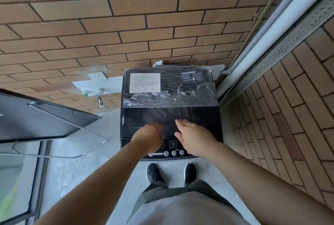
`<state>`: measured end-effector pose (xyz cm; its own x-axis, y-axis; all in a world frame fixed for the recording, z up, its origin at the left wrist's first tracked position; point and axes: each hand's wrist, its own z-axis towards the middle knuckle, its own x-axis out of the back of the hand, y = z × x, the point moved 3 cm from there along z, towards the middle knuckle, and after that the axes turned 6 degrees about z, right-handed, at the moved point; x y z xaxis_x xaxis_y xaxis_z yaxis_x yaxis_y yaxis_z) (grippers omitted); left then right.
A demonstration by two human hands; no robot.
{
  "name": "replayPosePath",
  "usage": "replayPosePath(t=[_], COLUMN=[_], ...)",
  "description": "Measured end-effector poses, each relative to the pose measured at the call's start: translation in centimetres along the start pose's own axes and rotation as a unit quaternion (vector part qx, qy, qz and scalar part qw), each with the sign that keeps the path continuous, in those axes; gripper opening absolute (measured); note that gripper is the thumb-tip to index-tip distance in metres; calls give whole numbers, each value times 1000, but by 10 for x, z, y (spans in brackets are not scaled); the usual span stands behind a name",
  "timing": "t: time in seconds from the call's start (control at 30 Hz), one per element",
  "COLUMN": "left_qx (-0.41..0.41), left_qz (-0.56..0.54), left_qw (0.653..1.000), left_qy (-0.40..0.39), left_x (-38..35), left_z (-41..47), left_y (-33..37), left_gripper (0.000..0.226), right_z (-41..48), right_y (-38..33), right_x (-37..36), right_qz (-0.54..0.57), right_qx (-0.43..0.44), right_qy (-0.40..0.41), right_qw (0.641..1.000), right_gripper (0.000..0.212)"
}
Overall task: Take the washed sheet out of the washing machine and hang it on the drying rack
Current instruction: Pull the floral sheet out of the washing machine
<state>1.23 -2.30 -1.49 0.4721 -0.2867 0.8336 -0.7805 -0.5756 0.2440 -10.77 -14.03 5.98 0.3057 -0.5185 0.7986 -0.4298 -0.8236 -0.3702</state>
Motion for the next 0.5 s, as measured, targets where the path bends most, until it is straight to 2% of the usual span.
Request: replayPosePath(t=[0.1, 0.2, 0.37, 0.5], left_qx=[-11, 37, 75, 75], left_qz=[26, 18, 12, 14], left_qw=[999, 997, 994, 996], left_qy=[-36, -66, -78, -53], left_x=[-8, -12, -15, -19], left_z=[10, 18, 23, 15], left_y=[-4, -11, -19, -14], left_gripper=[44, 58, 52, 61], right_z=[13, 26, 49, 55], right_y=[6, 14, 35, 41], right_x=[-10, -22, -33, -39], right_qz=[-6, -15, -40, -32], right_qx=[-22, -40, -52, -69], right_qy=[-29, -72, -83, -113], right_qw=[999, 996, 994, 991], right_gripper=[56, 58, 61, 62])
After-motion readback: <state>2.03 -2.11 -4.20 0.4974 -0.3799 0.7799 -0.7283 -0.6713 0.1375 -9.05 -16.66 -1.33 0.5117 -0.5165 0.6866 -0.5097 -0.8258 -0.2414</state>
